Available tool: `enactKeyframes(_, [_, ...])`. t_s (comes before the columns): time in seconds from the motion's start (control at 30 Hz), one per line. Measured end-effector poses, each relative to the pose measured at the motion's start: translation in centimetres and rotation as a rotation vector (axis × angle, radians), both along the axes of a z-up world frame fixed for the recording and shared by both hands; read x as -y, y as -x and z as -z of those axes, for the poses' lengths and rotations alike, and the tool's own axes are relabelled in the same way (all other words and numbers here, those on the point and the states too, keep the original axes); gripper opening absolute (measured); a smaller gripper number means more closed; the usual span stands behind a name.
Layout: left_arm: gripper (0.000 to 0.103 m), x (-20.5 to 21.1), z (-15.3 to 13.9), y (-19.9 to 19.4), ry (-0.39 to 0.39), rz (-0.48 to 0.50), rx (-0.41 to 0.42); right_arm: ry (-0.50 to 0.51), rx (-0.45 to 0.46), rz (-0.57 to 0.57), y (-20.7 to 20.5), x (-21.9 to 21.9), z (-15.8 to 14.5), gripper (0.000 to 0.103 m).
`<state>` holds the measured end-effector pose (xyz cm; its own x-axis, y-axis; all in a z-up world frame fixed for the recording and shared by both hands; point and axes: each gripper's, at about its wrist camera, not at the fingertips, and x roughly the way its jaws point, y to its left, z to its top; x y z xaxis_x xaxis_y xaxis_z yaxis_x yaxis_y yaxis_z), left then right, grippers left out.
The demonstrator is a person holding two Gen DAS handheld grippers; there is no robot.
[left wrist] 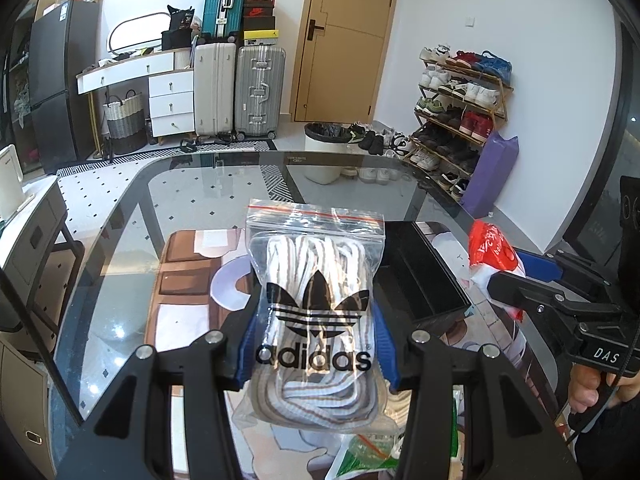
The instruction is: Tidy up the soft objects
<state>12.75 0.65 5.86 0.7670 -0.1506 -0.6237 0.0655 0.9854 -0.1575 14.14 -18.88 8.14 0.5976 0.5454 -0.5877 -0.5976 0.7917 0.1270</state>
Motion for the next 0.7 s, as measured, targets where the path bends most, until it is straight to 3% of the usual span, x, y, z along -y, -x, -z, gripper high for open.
enactKeyframes(0.7, [0.047, 1.1, 1.2, -3.0, -0.008, 0.010, -0.043, 0.040, -0.042, -0.010, -4.0, -2.5, 2.1, 0.047])
